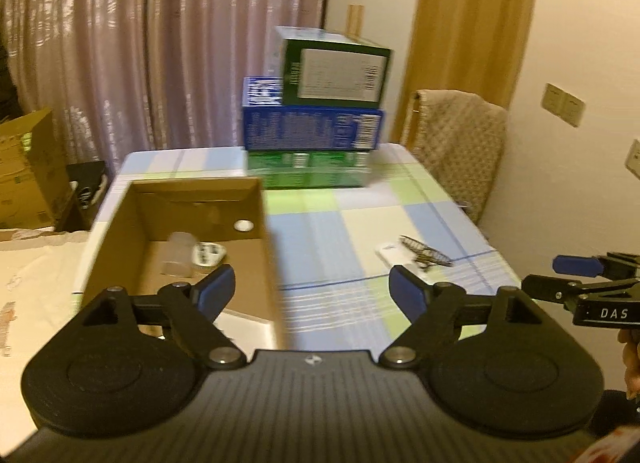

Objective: Organize rigid objects
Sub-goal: 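Move both grippers back to the table toward the white remote and hair clip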

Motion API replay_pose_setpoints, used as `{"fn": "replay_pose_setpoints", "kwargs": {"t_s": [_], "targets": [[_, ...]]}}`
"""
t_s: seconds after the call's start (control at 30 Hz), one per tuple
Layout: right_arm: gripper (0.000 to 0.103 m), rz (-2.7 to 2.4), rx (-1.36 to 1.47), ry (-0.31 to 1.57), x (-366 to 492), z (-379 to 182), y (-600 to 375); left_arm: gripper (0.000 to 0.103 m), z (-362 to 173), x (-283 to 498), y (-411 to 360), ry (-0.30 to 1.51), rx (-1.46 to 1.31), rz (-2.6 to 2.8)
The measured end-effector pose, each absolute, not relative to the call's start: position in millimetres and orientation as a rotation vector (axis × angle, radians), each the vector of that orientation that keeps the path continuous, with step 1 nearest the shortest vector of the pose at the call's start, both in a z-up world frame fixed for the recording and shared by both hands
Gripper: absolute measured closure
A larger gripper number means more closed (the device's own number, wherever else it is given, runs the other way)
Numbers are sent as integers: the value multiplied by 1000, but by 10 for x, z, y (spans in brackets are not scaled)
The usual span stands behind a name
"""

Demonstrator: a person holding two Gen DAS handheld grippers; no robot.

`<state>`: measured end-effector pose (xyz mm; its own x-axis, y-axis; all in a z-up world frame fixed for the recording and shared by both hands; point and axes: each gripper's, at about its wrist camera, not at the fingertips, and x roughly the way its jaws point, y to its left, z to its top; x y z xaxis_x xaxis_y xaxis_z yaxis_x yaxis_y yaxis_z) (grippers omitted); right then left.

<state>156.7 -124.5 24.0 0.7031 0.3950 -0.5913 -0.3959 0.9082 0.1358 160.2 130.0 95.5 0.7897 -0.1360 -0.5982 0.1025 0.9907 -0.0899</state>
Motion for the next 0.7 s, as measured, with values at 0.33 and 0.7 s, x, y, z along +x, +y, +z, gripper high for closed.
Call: {"fn": "replay_pose_setpoints", "kwargs": {"t_s": [0.33, 0.7], "targets": [[28, 303, 32, 671, 1456, 240, -2077, 11, 787, 1645, 601, 669, -14, -188], [28, 327, 22, 673, 1689, 90, -2348, 11, 424, 1916, 165, 716, 8, -164]]}}
